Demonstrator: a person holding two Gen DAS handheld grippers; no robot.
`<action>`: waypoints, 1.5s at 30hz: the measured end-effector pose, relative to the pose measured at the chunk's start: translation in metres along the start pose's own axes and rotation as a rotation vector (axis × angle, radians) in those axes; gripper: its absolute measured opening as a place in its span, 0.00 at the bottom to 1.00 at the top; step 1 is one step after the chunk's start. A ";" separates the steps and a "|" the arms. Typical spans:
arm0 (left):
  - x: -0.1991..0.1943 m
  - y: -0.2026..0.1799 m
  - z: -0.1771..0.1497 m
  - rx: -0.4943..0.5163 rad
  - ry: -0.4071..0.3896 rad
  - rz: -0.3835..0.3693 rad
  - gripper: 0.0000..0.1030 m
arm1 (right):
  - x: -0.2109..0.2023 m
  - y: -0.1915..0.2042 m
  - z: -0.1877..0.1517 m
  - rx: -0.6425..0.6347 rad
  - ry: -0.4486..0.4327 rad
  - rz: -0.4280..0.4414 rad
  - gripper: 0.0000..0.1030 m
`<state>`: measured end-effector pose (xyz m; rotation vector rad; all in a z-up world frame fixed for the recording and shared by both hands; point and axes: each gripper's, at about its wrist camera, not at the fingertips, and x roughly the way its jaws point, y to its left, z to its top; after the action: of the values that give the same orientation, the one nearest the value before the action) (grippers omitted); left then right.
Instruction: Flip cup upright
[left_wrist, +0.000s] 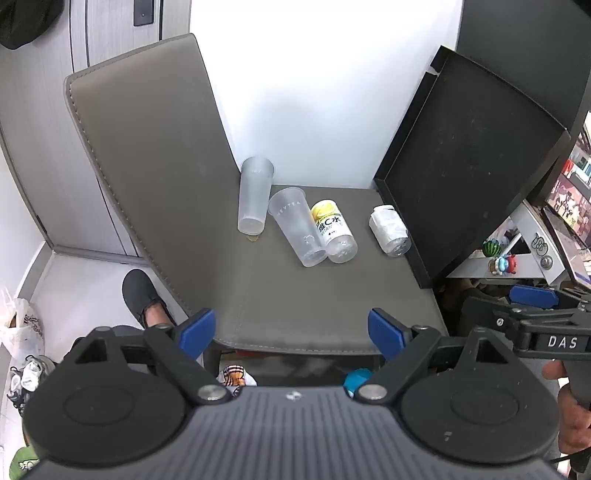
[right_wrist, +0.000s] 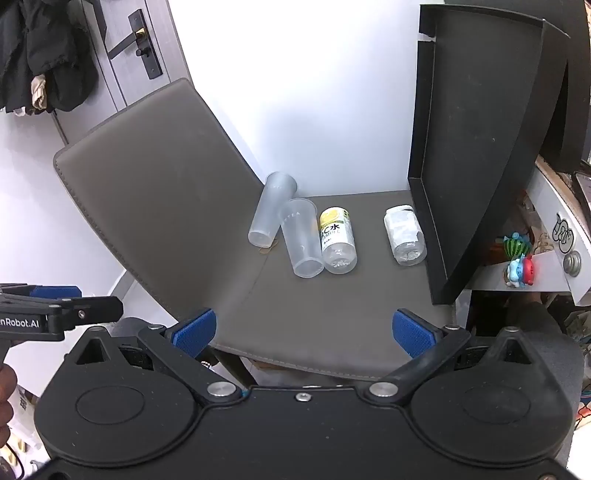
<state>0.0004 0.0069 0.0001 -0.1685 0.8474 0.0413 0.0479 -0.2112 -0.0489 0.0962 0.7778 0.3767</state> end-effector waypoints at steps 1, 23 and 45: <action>0.000 0.001 0.000 -0.004 -0.003 -0.004 0.86 | -0.001 0.001 0.000 -0.006 0.001 -0.002 1.00; 0.018 0.008 0.013 0.030 0.022 0.002 0.86 | 0.006 0.000 0.004 -0.047 -0.012 -0.088 1.00; 0.019 -0.003 0.007 0.061 -0.016 0.043 0.86 | 0.006 -0.012 -0.002 0.018 -0.045 -0.074 1.00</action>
<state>0.0182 0.0041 -0.0094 -0.0929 0.8354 0.0573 0.0534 -0.2200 -0.0567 0.0920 0.7378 0.2969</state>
